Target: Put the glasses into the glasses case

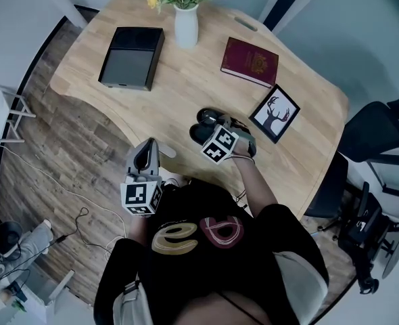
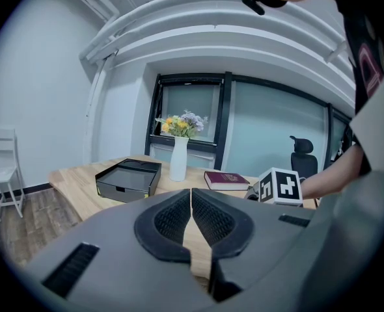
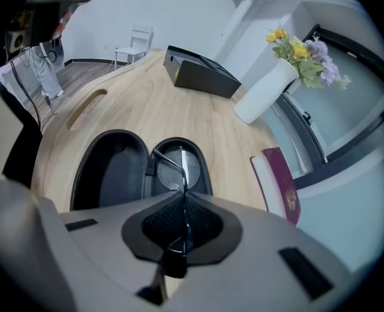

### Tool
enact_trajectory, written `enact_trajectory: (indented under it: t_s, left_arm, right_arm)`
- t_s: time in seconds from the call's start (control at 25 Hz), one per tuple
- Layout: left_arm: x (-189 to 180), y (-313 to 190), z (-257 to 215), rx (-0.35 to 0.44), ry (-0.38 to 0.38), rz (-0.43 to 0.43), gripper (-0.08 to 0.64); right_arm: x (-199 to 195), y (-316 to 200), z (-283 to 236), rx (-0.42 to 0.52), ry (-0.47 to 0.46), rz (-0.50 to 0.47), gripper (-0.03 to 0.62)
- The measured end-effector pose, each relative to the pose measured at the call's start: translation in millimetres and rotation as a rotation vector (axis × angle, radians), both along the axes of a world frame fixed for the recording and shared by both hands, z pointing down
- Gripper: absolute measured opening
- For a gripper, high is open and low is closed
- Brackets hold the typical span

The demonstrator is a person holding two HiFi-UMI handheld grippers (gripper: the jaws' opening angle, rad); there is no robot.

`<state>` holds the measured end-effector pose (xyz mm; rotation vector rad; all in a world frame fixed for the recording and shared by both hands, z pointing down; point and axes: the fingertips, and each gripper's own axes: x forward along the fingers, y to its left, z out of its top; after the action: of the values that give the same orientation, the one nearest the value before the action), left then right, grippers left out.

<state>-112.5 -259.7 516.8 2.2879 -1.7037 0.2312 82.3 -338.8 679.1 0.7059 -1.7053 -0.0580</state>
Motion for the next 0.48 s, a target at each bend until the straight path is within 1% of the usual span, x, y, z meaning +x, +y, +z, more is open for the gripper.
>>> enact_trajectory:
  t_s: [0.24, 0.36, 0.48]
  left_arm:
    - [-0.6, 1.9, 8.4, -0.023, 0.003, -0.005, 0.018]
    - [-0.3, 2.0, 6.0, -0.013, 0.002, -0.004, 0.018]
    - [-2.5, 2.7, 7.3, -0.016, 0.007, -0.01, 0.018]
  right_arm:
    - [-0.2, -0.9, 5.1, 0.007, 0.015, -0.004, 0.017]
    - [0.1, -2.2, 6.1, 0.028, 0.025, -0.007, 0.019]
    - [-1.0, -0.9, 6.6, 0.03, 0.014, -0.001, 0.021]
